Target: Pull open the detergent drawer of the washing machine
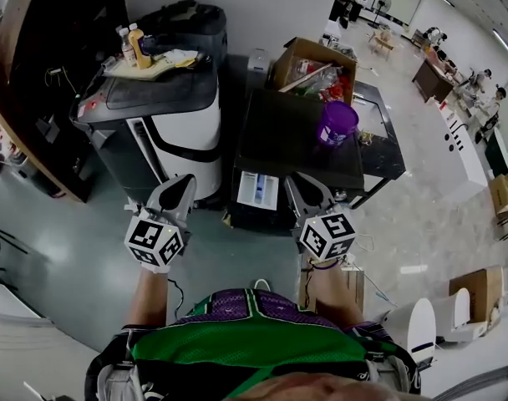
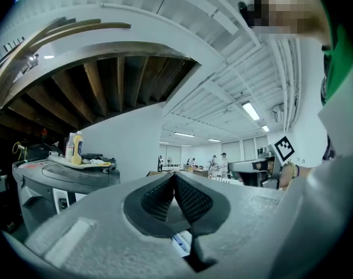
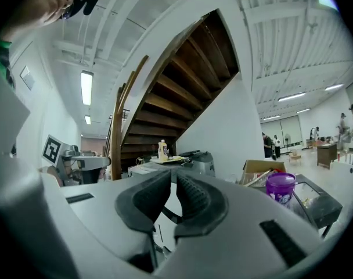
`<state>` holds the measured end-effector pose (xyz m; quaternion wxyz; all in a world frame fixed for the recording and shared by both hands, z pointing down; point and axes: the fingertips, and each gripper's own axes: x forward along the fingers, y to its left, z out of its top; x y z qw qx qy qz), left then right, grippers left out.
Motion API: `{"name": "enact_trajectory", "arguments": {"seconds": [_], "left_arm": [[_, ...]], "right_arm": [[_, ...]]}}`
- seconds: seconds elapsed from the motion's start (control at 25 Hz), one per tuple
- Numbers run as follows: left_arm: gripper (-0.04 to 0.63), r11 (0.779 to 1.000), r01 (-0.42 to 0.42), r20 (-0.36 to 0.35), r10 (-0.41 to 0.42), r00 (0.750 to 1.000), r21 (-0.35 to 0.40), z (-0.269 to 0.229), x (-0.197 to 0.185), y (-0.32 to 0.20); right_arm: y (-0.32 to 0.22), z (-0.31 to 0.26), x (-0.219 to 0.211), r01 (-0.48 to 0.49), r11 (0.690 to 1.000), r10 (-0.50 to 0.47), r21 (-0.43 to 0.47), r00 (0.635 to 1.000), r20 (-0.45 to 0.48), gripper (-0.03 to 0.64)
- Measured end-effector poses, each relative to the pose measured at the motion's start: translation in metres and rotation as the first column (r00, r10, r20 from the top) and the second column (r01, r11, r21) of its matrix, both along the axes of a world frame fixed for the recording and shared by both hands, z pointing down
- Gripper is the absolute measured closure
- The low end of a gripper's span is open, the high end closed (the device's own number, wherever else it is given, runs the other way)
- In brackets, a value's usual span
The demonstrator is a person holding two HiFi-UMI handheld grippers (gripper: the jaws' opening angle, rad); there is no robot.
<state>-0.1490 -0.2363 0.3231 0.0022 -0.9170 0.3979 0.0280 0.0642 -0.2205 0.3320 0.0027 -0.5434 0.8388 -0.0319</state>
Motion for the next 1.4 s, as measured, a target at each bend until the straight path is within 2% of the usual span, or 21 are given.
{"name": "enact_trajectory", "arguments": {"seconds": [0.24,0.4,0.6,0.92,1.12,1.4], "left_arm": [[0.578,1.000,0.004,-0.007,-0.004,1.000,0.020,-0.006,0.009,0.002],[0.578,1.000,0.015,-0.019,-0.014,1.000,0.014,-0.003,0.018,0.000],[0.578,1.000,0.024,-0.025,-0.024,0.999,0.012,-0.005,0.029,0.002],[0.578,0.999,0.026,-0.035,-0.025,0.999,0.029,-0.011,0.039,0.001],[0.578,1.000,0.009,-0.067,-0.008,0.998,0.018,-0.014,0.045,-0.005],[0.578,1.000,-0.003,-0.056,0.005,0.998,0.024,-0.015,0.053,-0.008]], "right_arm": [[0.002,-0.016,0.006,-0.019,0.998,0.019,0.064,1.000,-0.002,0.607],[-0.002,-0.023,0.014,-0.018,0.997,0.017,0.077,1.000,0.013,0.612],[-0.002,-0.033,0.019,-0.012,0.995,0.013,0.102,1.000,-0.012,0.614],[-0.007,-0.031,0.025,-0.011,0.996,0.013,0.089,1.000,-0.025,0.614],[-0.008,-0.030,0.027,-0.010,0.996,0.012,0.086,1.000,-0.018,0.615],[-0.009,-0.027,0.026,-0.003,0.997,0.005,0.083,1.000,-0.027,0.614]]}}
